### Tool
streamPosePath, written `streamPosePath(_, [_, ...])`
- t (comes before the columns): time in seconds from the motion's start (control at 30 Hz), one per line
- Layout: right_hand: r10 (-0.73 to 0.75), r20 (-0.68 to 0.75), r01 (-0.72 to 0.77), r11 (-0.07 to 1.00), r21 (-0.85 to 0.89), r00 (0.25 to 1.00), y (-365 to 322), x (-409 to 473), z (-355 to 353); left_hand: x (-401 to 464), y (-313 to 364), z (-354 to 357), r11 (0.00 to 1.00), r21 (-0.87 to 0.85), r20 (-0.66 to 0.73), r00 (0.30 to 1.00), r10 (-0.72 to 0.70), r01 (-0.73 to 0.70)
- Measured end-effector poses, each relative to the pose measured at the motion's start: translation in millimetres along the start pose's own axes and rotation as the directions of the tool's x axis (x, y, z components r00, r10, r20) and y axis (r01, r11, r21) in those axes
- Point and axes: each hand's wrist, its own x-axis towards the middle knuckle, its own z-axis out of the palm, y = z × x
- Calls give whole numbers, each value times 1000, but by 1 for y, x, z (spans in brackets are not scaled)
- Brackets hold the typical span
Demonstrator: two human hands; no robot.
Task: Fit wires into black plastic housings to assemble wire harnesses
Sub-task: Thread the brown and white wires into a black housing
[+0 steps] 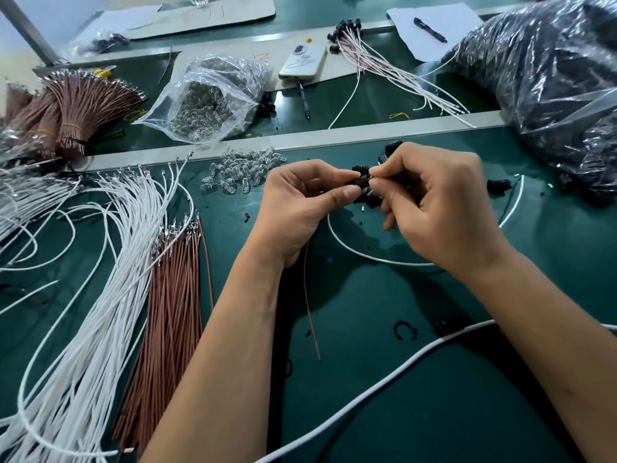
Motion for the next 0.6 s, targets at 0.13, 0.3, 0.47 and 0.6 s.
streamPosePath(0.13, [37,48,-38,999,15,998,2,1,-3,0,-1,1,998,58,-25,1000,14,-12])
streamPosePath(0.3, [56,137,-71,992,108,989,7,3,-10,0,-1,0,998,57,-12,1000,-19,19])
streamPosePath(0.47, [190,119,-213,951,222,975,10,0,-3,-1,0,1,994,105,-26,1000,2,1])
streamPosePath(0.6, [237,162,-271,931,245,958,14,1,-2,-1,0,4,979,198,-33,998,46,-39])
